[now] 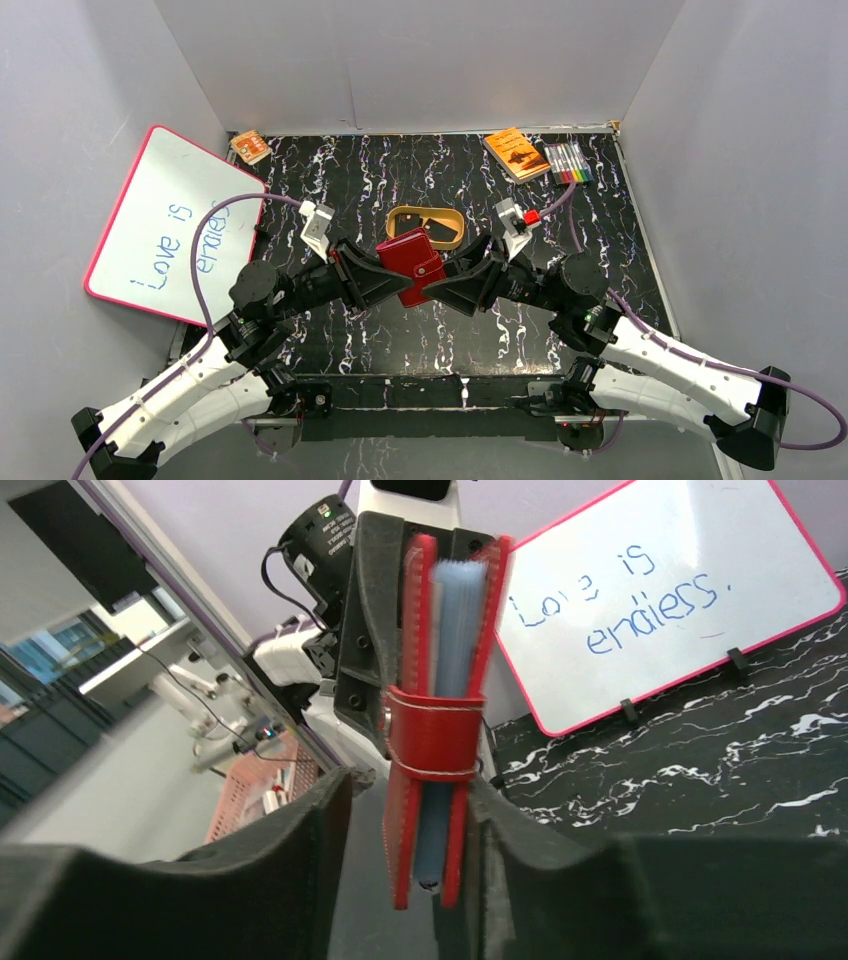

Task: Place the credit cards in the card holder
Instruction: Close the card holder.

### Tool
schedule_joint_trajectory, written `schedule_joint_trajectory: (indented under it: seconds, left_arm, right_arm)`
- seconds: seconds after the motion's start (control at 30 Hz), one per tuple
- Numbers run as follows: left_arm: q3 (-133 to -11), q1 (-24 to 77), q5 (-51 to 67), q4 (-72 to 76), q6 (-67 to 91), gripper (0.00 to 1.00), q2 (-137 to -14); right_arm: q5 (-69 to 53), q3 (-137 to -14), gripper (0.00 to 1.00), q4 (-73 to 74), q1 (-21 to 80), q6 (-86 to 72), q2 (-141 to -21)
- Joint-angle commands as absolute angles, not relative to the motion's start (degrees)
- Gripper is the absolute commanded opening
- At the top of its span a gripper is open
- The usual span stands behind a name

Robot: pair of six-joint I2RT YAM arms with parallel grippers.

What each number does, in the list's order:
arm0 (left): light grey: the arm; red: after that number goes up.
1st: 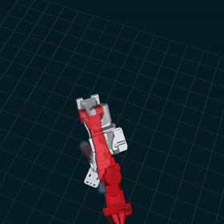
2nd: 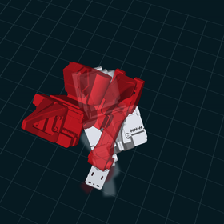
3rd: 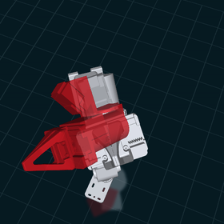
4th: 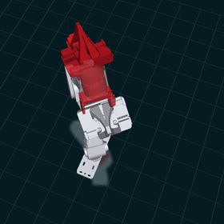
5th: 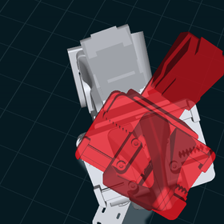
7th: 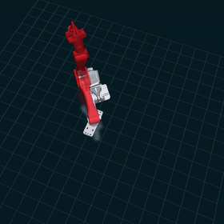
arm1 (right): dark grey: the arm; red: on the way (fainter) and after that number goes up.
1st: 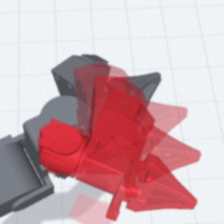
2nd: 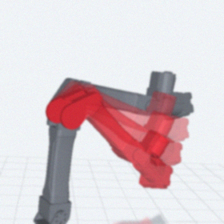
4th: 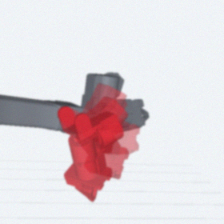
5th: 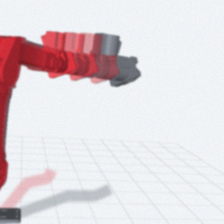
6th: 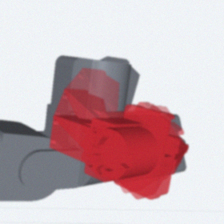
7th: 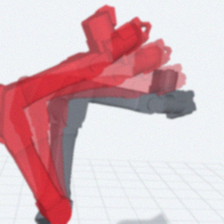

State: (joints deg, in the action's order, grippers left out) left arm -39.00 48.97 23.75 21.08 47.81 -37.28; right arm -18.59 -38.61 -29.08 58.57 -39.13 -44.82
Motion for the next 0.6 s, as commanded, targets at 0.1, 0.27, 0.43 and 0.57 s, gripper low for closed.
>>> schedule_joint_trajectory:
  seconds: [0.1,0.27,0.43,0.57]
  left_arm:
    - [-40.43,49.22,19.86,17.57,45.87,0.00,-35.40]
    - [-41.92,49.22,15.83,11.23,43.81,0.00,-34.60]
    - [-43.41,49.22,10.50,1.51,40.93,0.00,-34.54]
    - [-44.26,49.22,6.65,-6.38,40.10,0.00,-36.02]
  right_arm:
    - [-22.99,-44.88,0.69,-21.41,58.61,-35.30,-43.10]
    - [-20.85,-48.10,0.88,-10.62,58.60,-32.52,-40.78]
    - [-12.87,-52.71,0.91,6.41,58.58,-28.86,-36.56]
    - [-4.89,-55.59,0.92,16.63,58.55,-28.69,-33.93]
